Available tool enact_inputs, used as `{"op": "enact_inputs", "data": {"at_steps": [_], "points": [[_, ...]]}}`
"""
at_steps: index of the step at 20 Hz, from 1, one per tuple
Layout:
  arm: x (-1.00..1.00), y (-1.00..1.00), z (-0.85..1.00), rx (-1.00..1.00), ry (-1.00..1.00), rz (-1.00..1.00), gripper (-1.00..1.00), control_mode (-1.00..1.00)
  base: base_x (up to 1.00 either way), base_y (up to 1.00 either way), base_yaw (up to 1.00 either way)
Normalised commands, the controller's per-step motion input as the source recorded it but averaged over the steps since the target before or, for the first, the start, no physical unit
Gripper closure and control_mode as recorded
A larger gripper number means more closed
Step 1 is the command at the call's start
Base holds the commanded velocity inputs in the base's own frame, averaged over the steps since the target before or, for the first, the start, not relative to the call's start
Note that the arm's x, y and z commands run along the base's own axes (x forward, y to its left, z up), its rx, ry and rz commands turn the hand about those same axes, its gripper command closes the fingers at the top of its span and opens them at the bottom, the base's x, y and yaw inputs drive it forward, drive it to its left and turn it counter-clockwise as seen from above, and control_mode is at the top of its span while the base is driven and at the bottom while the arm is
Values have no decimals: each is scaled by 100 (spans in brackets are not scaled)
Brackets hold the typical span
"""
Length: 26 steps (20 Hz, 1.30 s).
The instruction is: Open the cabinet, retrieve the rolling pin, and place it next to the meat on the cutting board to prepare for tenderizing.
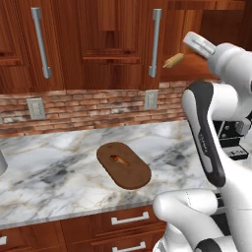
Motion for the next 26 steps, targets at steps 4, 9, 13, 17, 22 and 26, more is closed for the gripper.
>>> {"op": "enact_inputs", "data": {"at_steps": [4, 9, 13, 17, 22, 26], "points": [[22, -2, -8, 33, 31, 5, -100, -100, 0, 0, 0], [18, -11, -8, 32, 17, 4, -100, -100, 0, 0, 0], [2, -8, -38, 24, 1, 8, -100, -100, 0, 0, 0], [27, 0, -42, 18, 0, 11, -100, -100, 0, 0, 0], [58, 0, -15, 18, 3, 10, -100, -100, 0, 0, 0], [61, 0, 0, 14, 9, 9, -100, -100, 0, 0, 0]]}}
